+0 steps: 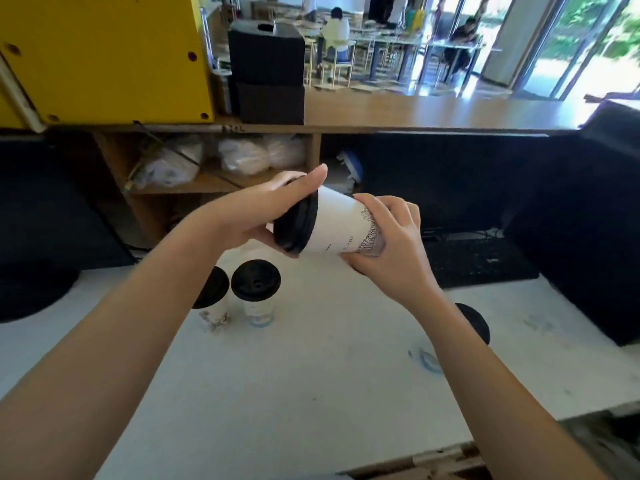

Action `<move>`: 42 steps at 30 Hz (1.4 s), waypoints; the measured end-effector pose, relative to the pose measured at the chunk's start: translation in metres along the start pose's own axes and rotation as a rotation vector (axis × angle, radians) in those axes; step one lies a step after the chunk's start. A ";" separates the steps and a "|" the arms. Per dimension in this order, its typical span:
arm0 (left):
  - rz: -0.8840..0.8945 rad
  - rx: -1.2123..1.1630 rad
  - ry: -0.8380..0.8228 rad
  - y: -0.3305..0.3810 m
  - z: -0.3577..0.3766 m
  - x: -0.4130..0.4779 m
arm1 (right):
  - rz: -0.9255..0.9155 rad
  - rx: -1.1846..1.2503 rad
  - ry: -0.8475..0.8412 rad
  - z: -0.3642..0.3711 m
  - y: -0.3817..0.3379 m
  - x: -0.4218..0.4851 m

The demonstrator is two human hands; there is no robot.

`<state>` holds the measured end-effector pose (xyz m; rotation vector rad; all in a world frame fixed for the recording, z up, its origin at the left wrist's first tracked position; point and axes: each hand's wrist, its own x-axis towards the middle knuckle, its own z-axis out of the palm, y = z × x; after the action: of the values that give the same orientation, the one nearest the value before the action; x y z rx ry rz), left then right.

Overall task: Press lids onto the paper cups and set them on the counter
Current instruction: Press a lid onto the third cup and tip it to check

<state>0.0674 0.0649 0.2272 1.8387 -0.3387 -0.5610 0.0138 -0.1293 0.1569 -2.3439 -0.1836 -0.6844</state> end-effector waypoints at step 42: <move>0.184 -0.268 0.055 -0.038 0.014 0.039 | 0.728 0.860 -0.240 -0.029 0.017 0.022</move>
<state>0.0912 0.0472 0.1795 1.5435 -0.3729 -0.4067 0.0248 -0.1622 0.1771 -1.4762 0.2320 0.0602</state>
